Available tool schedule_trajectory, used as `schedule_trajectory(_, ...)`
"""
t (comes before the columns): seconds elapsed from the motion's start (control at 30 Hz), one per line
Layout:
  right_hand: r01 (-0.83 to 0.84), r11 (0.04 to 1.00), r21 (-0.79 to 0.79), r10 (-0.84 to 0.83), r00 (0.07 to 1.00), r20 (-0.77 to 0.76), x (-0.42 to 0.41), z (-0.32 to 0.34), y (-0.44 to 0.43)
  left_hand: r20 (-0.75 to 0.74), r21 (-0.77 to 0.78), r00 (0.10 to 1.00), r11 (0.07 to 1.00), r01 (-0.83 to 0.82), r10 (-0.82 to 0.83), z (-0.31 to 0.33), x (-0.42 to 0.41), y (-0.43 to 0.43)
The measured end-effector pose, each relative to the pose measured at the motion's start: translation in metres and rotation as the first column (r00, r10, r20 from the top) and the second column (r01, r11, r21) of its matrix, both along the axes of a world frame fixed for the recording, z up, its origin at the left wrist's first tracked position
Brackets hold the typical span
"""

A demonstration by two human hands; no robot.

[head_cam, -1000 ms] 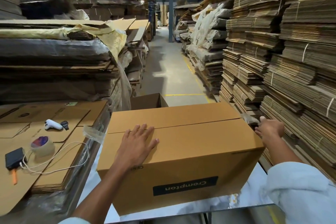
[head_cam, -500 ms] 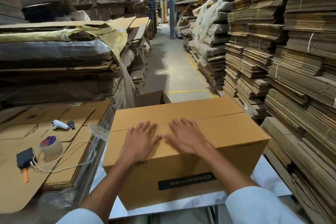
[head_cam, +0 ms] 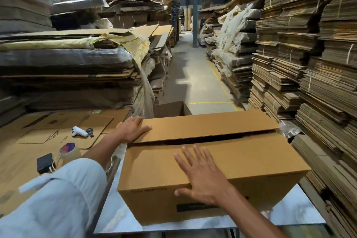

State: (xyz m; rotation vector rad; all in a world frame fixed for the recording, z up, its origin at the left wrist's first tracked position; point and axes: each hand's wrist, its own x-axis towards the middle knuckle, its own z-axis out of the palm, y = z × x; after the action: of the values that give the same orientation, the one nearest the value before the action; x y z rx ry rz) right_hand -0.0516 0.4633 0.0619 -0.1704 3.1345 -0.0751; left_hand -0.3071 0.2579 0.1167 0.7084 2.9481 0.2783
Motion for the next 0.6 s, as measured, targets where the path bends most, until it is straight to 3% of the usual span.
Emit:
schedule_trajectory(0.17,-0.054,0.998,-0.031,0.053,0.998,-0.021,-0.004,0.004,0.016,0.085,-0.008,0.995,0.999,-0.048,0.048,-0.013,0.004,0.002)
schedule_trajectory(0.23,-0.041,0.998,-0.038,0.037,0.994,-0.107,-0.004,0.003,0.031,0.063,-0.022,0.995,0.997,-0.078,0.080,-0.022,0.012,-0.002)
schedule_trajectory(0.37,0.245,0.968,-0.050,-0.248,0.914,-0.321,-0.007,-0.004,0.079,-0.008,0.077,0.998,0.995,-0.065,0.066,-0.018,0.056,-0.005)
schedule_trajectory(0.5,0.430,0.787,-0.442,-0.555,0.806,-0.204,-0.017,0.011,0.107,-0.102,-0.082,0.992,0.995,0.064,-0.073,-0.013,0.116,0.008)
schedule_trajectory(0.6,0.455,0.733,-0.506,-0.554,0.831,-0.055,-0.017,0.022,0.121,-0.177,-0.049,0.982,0.997,0.059,-0.067,-0.018,0.149,0.019)
